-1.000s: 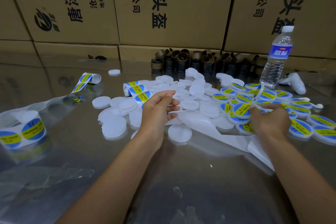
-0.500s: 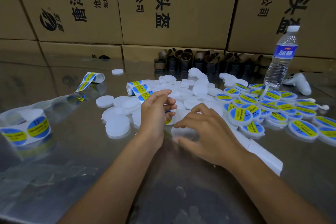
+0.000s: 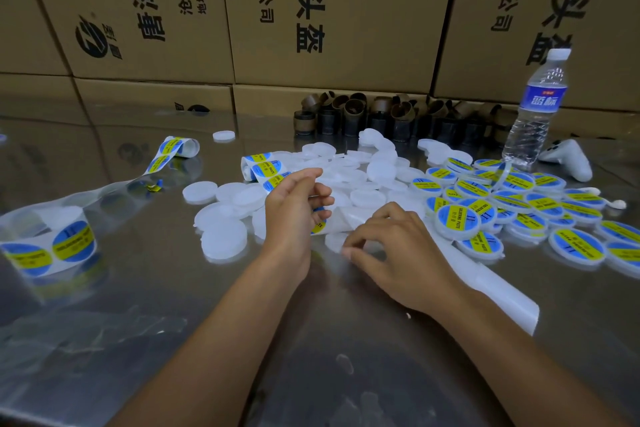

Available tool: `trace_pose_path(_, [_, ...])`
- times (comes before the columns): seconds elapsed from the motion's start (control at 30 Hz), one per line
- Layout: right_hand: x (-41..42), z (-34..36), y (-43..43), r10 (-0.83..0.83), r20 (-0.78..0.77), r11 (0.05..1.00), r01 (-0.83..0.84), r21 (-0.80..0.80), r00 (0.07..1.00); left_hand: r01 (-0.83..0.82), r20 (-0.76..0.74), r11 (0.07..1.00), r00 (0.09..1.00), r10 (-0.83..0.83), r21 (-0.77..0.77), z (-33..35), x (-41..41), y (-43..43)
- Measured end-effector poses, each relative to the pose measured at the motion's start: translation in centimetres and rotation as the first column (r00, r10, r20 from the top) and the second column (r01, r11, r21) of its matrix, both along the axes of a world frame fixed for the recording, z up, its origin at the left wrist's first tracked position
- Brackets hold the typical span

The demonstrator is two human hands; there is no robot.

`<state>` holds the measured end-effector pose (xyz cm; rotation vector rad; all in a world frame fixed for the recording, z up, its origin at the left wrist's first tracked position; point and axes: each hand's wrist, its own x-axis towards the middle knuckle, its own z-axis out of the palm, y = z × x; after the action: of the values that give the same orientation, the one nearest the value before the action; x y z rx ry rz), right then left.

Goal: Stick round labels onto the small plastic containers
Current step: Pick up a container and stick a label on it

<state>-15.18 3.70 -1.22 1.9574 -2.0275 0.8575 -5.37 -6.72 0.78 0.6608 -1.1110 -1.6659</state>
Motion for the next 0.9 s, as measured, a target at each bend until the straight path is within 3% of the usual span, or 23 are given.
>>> trace_pose_path(0.07, [0.3,0.2,0.0,0.000,0.230,0.995,0.022,-0.094,0.973,-0.004,-0.006,1.000,1.000,0.003,-0.006,0.0,0.0,0.0])
trace_pose_path(0.13, [0.5,0.6,0.0,0.023,0.460,0.981,0.068,-0.181,0.888,-0.004,-0.012,1.000,1.000,0.004,-0.019,0.0,0.1,0.0])
trace_pose_path(0.33, [0.5,1.7,-0.1,0.200,0.787,0.946,0.093,-0.310,0.584,0.135,0.031,0.988,0.991,-0.133,-0.068,0.0,0.0,0.6])
trace_pose_path(0.5, [0.5,1.8,-0.2,0.185,0.830,0.942,0.146,-0.303,0.527,0.339,0.013,0.935,0.940,-0.340,-0.100,-0.2,-0.3,1.1])
trace_pose_path(0.7, [0.7,1.5,-0.3,0.188,0.824,0.946,0.127,-0.298,0.534,0.401,-0.005,0.891,0.912,-0.411,-0.213,-0.4,-0.1,1.4])
trace_pose_path(0.9, [1.1,1.5,-0.3,0.212,0.808,0.950,0.079,-0.302,0.550,0.389,-0.032,0.897,0.914,-0.404,-0.211,-0.6,-0.2,1.3])
